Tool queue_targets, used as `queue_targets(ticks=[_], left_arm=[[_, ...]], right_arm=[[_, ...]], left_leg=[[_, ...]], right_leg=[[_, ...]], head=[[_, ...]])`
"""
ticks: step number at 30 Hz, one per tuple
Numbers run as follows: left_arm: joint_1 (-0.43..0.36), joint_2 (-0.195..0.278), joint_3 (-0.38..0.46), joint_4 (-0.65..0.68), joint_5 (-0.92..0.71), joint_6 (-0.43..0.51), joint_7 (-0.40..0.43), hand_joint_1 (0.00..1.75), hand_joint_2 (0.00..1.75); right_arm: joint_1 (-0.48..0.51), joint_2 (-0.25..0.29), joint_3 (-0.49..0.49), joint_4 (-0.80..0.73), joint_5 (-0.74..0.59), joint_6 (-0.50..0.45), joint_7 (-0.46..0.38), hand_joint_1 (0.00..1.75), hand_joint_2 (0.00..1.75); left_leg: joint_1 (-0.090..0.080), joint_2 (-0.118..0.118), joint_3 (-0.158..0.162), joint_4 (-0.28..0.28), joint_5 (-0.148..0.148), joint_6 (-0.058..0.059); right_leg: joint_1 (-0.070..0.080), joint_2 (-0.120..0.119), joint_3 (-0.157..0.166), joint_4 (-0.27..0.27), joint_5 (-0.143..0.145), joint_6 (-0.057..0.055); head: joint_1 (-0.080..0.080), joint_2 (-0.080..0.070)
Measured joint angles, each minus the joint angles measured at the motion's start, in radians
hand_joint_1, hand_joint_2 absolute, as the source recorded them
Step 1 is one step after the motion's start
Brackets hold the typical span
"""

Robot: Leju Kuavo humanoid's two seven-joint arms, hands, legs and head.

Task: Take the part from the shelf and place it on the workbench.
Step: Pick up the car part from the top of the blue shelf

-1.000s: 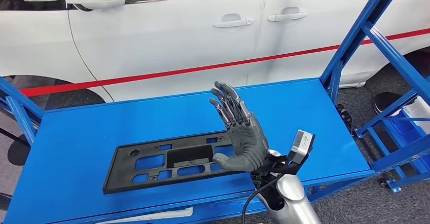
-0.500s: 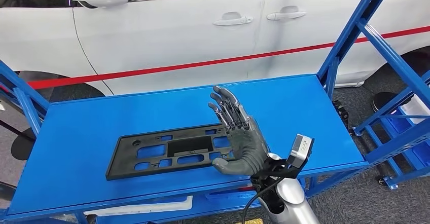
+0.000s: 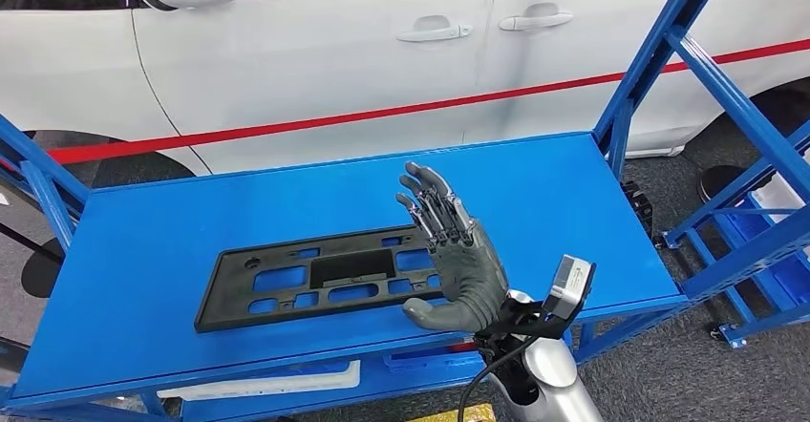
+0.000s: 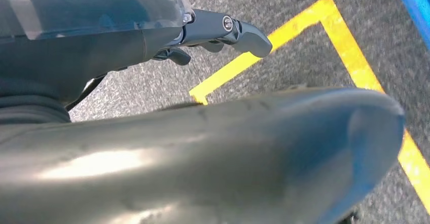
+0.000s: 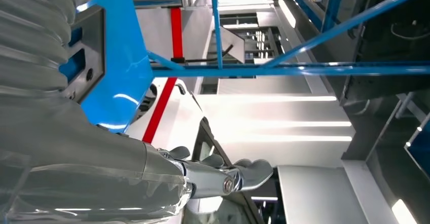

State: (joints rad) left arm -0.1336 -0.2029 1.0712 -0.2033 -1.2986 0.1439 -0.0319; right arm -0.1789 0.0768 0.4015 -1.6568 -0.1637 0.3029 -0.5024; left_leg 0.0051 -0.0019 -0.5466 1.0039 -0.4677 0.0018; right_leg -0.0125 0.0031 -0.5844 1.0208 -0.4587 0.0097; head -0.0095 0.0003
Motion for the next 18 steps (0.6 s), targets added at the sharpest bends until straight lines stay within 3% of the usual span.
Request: queue_targets(ticks=[2,3,6,7,8,9,11,12,13,16,18], left_arm=[[-0.001,0.000,0.000,0.000,0.000,0.001,0.000,0.00,0.00],[-0.001,0.000,0.000,0.000,0.000,0.002,0.000,0.00,0.00],[0.003,0.000,0.000,0.000,0.000,0.006,0.000,0.00,0.00],[0.005,0.000,0.000,0.000,0.000,0.006,-0.001,0.00,0.00],[0.006,0.000,0.000,0.000,0.000,0.006,-0.001,0.00,0.00],[0.007,0.000,0.000,0.000,0.000,0.007,-0.001,0.00,0.00],[0.007,0.000,0.000,0.000,0.003,0.006,-0.002,0.00,0.00],[0.007,0.000,0.000,0.000,0.007,0.003,-0.003,0.00,0.00],[0.007,0.000,0.000,0.000,0.011,0.001,-0.005,0.00,0.00],[0.010,0.000,0.001,0.000,0.021,-0.008,-0.008,0.00,0.00],[0.011,-0.001,0.002,0.000,0.025,-0.012,-0.008,0.00,0.00]], right_arm=[[-0.001,0.000,0.000,0.000,0.017,-0.013,0.002,0.00,1.75],[-0.001,0.001,0.000,0.000,0.039,-0.031,0.005,0.00,1.75],[0.000,0.001,0.000,0.001,0.145,-0.118,0.022,0.00,1.75],[0.000,0.001,0.001,0.003,0.179,-0.142,0.027,0.00,1.75],[0.000,0.000,0.002,0.005,0.209,-0.162,0.031,0.00,1.75],[0.000,0.000,0.006,0.008,0.233,-0.176,0.035,0.00,1.75],[-0.005,-0.001,0.015,0.016,0.265,-0.197,0.038,0.00,1.75],[-0.008,-0.002,0.020,0.021,0.272,-0.203,0.037,0.00,1.75],[-0.011,-0.005,0.025,0.027,0.276,-0.210,0.035,0.00,1.75],[-0.017,-0.018,0.041,0.045,0.278,-0.222,0.026,0.00,1.75],[-0.021,-0.027,0.050,0.054,0.276,-0.225,0.021,0.00,1.75]], left_leg=[[0.002,0.000,-0.007,0.018,-0.017,-0.010],[0.003,0.000,-0.023,0.054,-0.040,-0.013],[0.006,0.000,-0.110,0.244,-0.129,-0.018],[0.006,0.000,-0.129,0.282,-0.136,-0.020],[0.006,0.000,-0.129,0.282,-0.122,-0.020],[0.006,0.000,-0.111,0.242,-0.092,-0.018],[0.005,0.000,-0.047,0.106,-0.025,-0.013],[0.003,-0.001,-0.024,0.055,-0.006,-0.010],[0.002,-0.002,-0.013,0.026,0.001,-0.007],[0.002,-0.004,-0.017,0.013,0.009,0.007],[0.006,-0.002,-0.021,0.005,0.021,0.021]], right_leg=[[-0.003,-0.001,0.002,-0.008,0.004,-0.013],[-0.004,-0.003,0.004,-0.012,0.006,-0.020],[0.000,-0.005,0.003,-0.012,0.007,-0.030],[0.001,-0.005,0.003,-0.011,0.006,-0.031],[0.002,-0.005,0.003,-0.010,0.006,-0.031],[0.002,-0.004,0.003,-0.008,0.005,-0.030],[0.004,-0.003,0.003,-0.002,0.003,-0.027],[0.005,-0.002,0.000,0.002,0.003,-0.023],[0.007,-0.003,-0.003,0.005,0.003,-0.019],[0.006,-0.003,-0.010,0.007,0.007,-0.004],[0.005,-0.003,-0.022,0.041,-0.029,0.008]], head=[[0.000,0.000],[-0.001,0.000],[-0.001,0.000],[-0.001,0.000],[-0.001,0.000],[-0.001,0.000],[-0.001,0.000],[-0.001,0.000],[-0.001,0.000],[0.000,0.000],[0.001,0.000]])
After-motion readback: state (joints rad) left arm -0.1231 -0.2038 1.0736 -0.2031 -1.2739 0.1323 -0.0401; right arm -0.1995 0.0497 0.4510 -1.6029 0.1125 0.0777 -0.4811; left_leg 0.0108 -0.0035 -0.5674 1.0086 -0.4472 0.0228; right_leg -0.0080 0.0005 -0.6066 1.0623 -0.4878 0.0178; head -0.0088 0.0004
